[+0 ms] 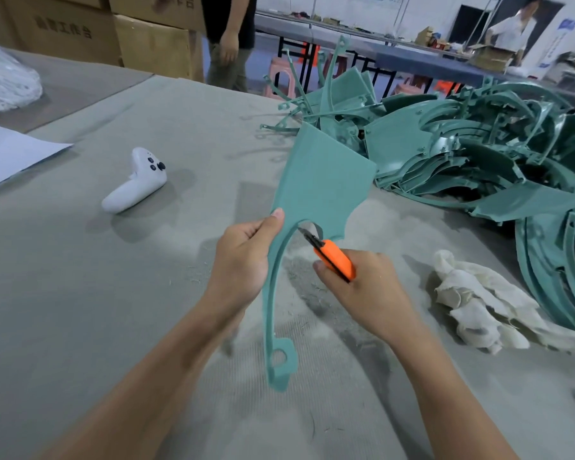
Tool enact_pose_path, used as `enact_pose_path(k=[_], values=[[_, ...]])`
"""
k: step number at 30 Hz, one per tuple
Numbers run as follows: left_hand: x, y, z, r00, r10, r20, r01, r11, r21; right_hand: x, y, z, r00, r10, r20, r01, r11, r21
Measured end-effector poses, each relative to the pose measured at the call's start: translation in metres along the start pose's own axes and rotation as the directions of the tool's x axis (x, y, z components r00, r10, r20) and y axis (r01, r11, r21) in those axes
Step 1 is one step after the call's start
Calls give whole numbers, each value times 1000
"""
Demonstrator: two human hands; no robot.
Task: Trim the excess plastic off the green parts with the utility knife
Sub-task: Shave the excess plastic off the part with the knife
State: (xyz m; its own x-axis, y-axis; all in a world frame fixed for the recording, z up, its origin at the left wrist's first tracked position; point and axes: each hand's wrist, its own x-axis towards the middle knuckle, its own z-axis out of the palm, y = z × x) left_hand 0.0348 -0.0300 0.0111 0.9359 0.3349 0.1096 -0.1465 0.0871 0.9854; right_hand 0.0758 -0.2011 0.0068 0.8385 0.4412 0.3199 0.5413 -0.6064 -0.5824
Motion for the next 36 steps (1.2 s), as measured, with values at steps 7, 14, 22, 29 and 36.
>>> enact_pose_path(k=[7, 14, 22, 29, 36], values=[[3, -3, -3, 998, 11, -58, -13, 999, -35, -7, -8, 8, 982, -116, 151, 110, 993, 49], [-1, -1, 4, 994, 29, 103, -14, 990, -142, 0, -9, 9, 999, -42, 19, 40, 995, 92], [4, -3, 1, 1000, -27, 1, 27, 989, -147, -13, -15, 11, 966, -113, 234, 86, 989, 124], [6, -4, 4, 996, -13, -92, 0, 991, -134, -3, -14, 17, 990, -3, 141, -14, 992, 122], [15, -6, 2, 961, -78, -264, 58, 995, -84, -16, -23, 6, 910, -149, 388, 72, 976, 208]])
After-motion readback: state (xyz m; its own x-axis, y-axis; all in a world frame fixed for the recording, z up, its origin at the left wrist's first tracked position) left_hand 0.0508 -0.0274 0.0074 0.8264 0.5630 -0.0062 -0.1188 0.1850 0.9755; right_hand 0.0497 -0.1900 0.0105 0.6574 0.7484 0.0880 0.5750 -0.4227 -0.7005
